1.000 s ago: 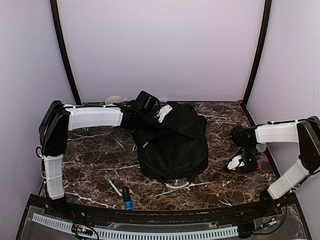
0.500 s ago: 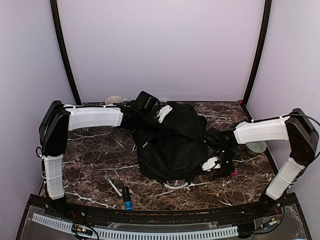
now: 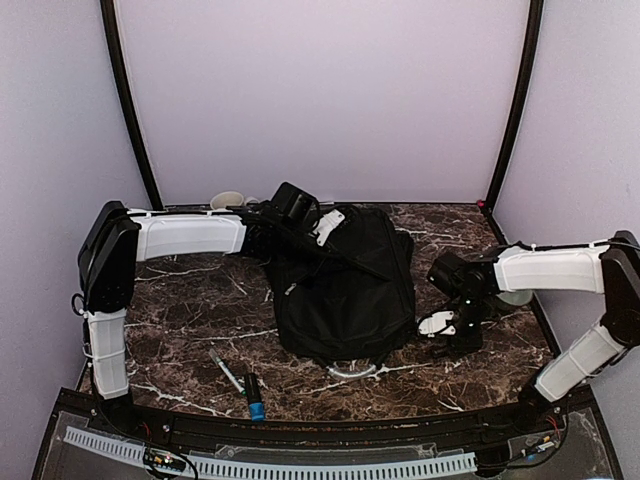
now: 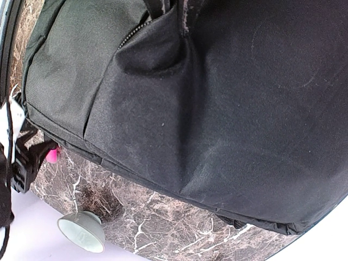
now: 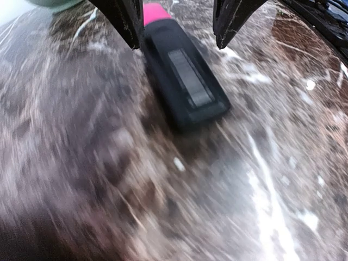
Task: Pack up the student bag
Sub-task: Pick up the stationery from the center of the board, then place the stationery in the student bag.
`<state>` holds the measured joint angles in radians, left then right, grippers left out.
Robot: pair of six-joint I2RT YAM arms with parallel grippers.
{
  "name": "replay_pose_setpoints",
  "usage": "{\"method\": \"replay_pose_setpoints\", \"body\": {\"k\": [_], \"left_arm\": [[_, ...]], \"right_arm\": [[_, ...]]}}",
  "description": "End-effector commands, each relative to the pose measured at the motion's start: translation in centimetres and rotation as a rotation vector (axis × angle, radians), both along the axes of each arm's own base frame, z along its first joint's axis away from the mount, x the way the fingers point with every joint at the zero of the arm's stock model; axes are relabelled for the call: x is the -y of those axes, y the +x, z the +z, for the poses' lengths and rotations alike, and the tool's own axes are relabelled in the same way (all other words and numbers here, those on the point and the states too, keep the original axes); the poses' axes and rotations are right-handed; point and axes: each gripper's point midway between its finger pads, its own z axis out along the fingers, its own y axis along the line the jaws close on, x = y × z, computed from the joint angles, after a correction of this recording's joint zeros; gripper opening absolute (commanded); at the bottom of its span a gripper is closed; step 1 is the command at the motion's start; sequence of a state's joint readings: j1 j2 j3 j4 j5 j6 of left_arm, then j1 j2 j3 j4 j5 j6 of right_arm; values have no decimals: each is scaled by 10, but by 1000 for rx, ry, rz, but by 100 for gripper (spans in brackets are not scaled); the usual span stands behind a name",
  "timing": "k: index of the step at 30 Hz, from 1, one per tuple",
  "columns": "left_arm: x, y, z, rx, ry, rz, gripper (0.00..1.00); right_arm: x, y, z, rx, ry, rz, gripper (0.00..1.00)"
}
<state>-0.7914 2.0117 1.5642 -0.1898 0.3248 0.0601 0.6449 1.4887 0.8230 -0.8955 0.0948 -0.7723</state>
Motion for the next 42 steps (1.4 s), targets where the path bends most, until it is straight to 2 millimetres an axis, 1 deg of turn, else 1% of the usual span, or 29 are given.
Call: {"method": "replay_pose_setpoints", "body": {"k": [1,4,8,10,12,15,18,21,24,27,30,32,34,36,38,39,42], "left_arm": [[3,-17,40,23,-63,-37,0],[3,-17,39,24,-62,-37,0],[3,-17,39,22,-61,-37,0],[4,-18,40,21,-64,-37,0],[5,-18,42,17,-71,-36,0],[9,-17,45,9,-91,-27,0],[15,-17,50,-5,-117,-22,0],[21,-13,58,-27,-158,11,0],[27,-4,64,-62,-218,78,0],[37,5,69,-86,-283,138,0],[48,15,70,-125,-350,176,0],[56,17,69,-148,-377,182,0],[62,18,69,-161,-397,185,0],[68,17,71,-162,-409,183,0],[73,15,73,-155,-412,179,0],[74,15,75,-151,-412,177,0],[76,14,79,-149,-406,174,0]], "right_arm": [[19,-2,0,1,-20,-57,44],[26,-1,-5,12,-39,-58,44],[30,0,-12,21,-57,-63,42],[33,0,-16,22,-73,-79,38],[33,1,-15,21,-77,-106,31],[21,0,1,0,-14,-146,23],[6,2,21,-2,66,-187,20],[-6,-4,38,-49,124,-228,17],[-20,-6,62,-67,215,-238,17],[-40,-5,87,-81,325,-251,17],[-54,-7,103,-122,399,-259,17],[-58,-7,109,-126,415,-270,17],[-61,-2,114,-110,431,-286,17],[-68,8,118,-85,457,-313,18],[-80,20,128,-81,498,-333,18],[-86,23,133,-94,511,-336,18],[-97,39,136,-90,525,-377,18]]}}
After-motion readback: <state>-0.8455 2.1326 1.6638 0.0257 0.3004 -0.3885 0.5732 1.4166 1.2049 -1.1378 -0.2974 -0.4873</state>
